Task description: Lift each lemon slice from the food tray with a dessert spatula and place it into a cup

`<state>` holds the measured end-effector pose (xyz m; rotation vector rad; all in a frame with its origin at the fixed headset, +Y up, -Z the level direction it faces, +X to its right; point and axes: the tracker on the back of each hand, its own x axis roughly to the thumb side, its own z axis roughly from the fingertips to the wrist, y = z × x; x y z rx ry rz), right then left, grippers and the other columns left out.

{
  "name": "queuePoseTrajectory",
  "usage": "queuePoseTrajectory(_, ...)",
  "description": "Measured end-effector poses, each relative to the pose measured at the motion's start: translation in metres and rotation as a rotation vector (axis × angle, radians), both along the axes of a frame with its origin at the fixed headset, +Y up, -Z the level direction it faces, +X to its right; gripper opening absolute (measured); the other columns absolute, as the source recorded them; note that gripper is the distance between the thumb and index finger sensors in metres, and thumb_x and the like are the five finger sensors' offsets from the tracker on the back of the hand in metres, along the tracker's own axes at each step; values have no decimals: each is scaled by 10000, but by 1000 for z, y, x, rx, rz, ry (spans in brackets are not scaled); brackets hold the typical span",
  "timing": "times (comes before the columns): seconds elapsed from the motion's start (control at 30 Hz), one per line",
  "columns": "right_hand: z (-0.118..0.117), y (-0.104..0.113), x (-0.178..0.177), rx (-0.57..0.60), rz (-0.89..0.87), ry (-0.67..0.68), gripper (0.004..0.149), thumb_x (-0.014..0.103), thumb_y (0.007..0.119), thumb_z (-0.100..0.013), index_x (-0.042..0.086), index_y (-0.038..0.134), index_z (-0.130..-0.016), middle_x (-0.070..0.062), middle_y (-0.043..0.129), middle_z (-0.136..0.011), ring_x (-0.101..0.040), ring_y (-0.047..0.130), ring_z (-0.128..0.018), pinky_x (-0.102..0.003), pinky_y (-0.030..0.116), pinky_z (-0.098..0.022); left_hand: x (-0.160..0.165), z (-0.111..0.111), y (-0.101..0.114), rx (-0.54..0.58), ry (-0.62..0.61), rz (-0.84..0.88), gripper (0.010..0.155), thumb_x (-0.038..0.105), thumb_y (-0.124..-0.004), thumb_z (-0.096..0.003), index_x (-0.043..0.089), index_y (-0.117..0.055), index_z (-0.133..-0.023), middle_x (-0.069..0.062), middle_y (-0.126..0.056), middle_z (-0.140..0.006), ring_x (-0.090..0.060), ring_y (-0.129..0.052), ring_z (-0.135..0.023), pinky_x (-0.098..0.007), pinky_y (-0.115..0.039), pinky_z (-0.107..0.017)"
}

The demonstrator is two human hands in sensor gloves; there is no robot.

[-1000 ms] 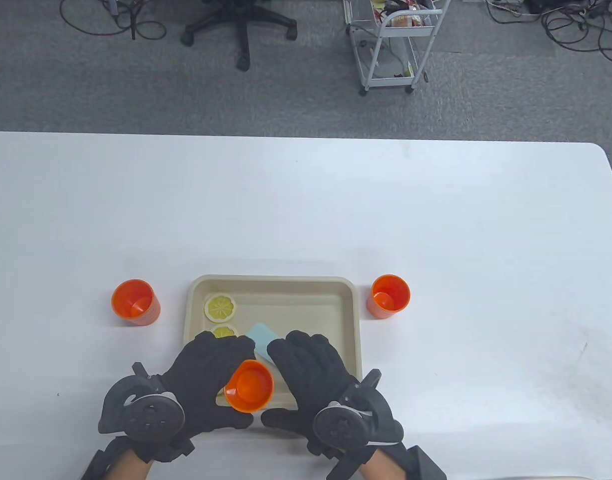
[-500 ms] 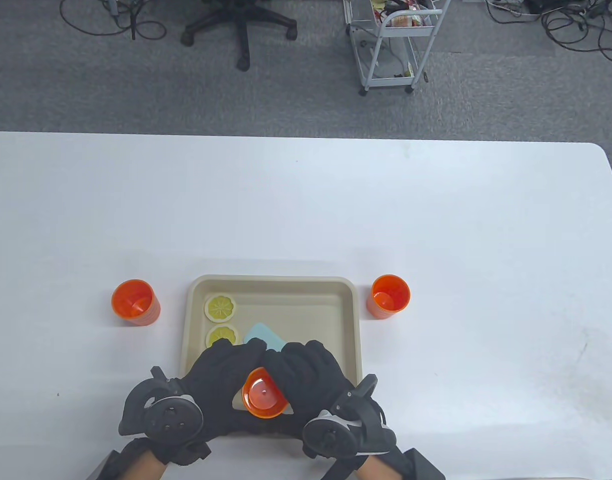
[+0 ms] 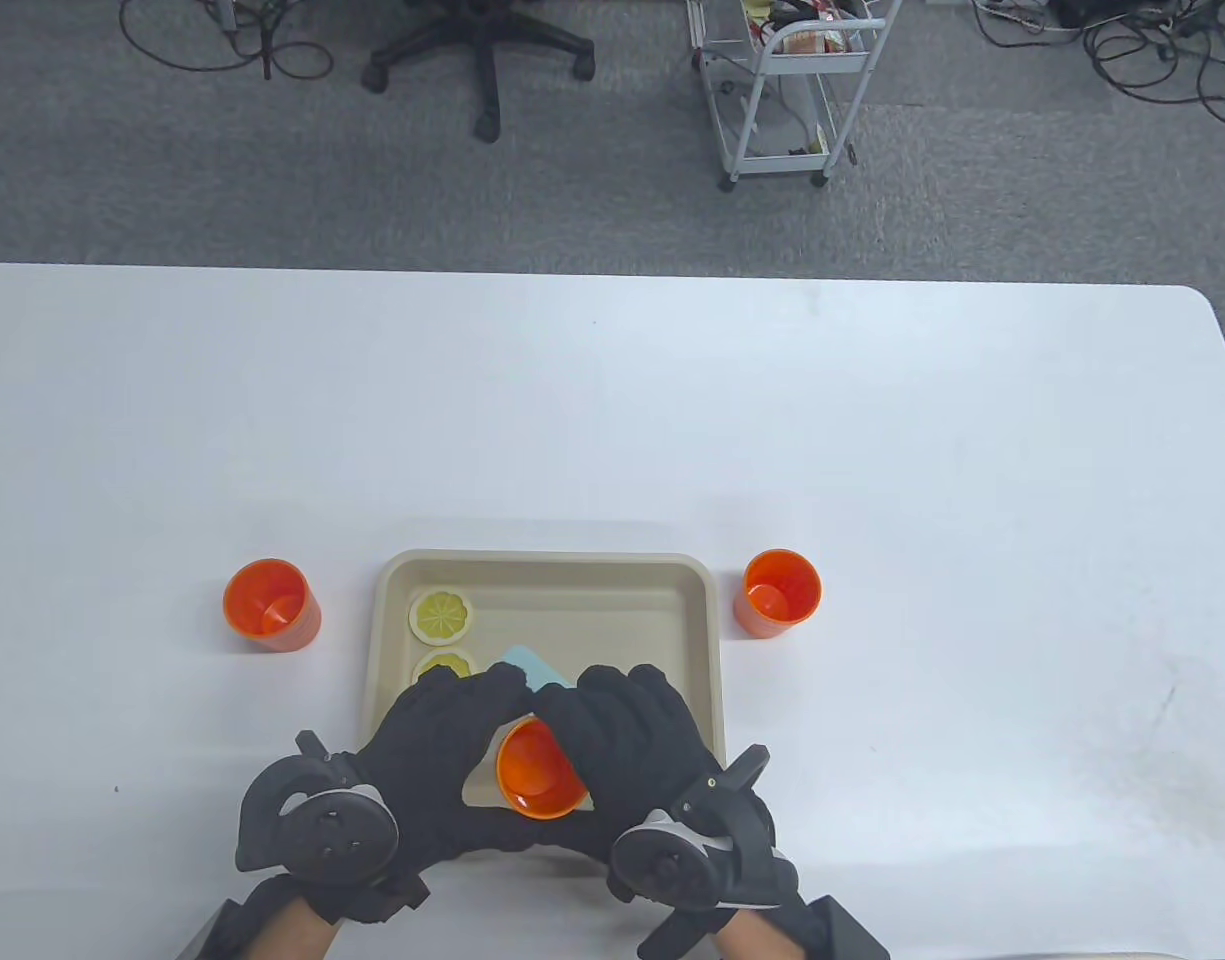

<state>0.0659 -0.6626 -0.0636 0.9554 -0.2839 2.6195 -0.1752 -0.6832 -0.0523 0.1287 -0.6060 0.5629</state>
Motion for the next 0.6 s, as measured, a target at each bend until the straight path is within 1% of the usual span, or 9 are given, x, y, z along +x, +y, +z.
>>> queuePoseTrajectory(0.1, -6, 6, 18, 5, -53, -80, 1044, 593, 1005, -390, 176, 437, -1161, -66, 688, -1068, -369, 683, -1071, -665, 500, -786, -14, -2, 2, 20, 68, 21, 1146, 708, -866, -423, 189, -229, -1221, -61, -587, -1239, -398, -663, -1133, -730, -505, -814)
queuePoseTrajectory(0.17, -10, 10, 31, 10, -99, -132, 1044, 592, 1006, -391, 174, 437, -1161, -69, 691, -1068, -369, 686, -1069, -664, 503, -786, -27, -4, 3, 32, 137, 48, 1138, 708, -861, -430, 198, -222, -1221, -58, -574, -1244, -405, -645, -1141, -734, -491, -817)
queuePoseTrajectory(0.3, -20, 20, 67, 41, -166, -297, 1041, 585, 1009, -398, 173, 436, -1163, -68, 687, -1071, -370, 686, -1069, -664, 498, -788, -57, -4, 6, 82, 330, 74, 1116, 705, -854, -445, 216, -220, -1222, -46, -560, -1252, -406, -607, -1161, -738, -464, -826)
queuePoseTrajectory(0.33, -23, 22, 80, 54, -184, -353, 1041, 584, 1009, -397, 175, 434, -1162, -69, 685, -1071, -372, 683, -1069, -664, 497, -788, -64, -4, 6, 102, 377, 66, 1111, 704, -855, -447, 222, -221, -1222, -45, -557, -1254, -403, -594, -1169, -741, -456, -828)
queuePoseTrajectory(0.43, -29, 26, 113, 58, -211, -486, 1042, 579, 1005, -404, 164, 424, -1163, -72, 675, -1075, -372, 676, -1071, -665, 490, -790, -78, -3, 5, 129, 432, 1, 1109, 727, -843, -442, 246, -221, -1224, -38, -535, -1268, -407, -557, -1188, -756, -435, -827)
queuePoseTrajectory(0.5, -32, 24, 142, 55, -231, -583, 1042, 576, 1003, -410, 158, 417, -1164, -77, 667, -1079, -379, 673, -1070, -667, 484, -790, -86, -3, 5, 144, 501, -40, 1110, 734, -838, -441, 250, -221, -1226, -41, -512, -1278, -413, -527, -1199, -767, -412, -826)
queuePoseTrajectory(0.6, -39, 16, 170, 22, -256, -700, 1038, 569, 1005, -414, 161, 418, -1165, -79, 663, -1082, -380, 673, -1068, -668, 482, -790, -94, -5, 4, 155, 581, -77, 1093, 736, -826, -453, 255, -221, -1227, -58, -470, -1291, -423, -485, -1207, -775, -384, -822)
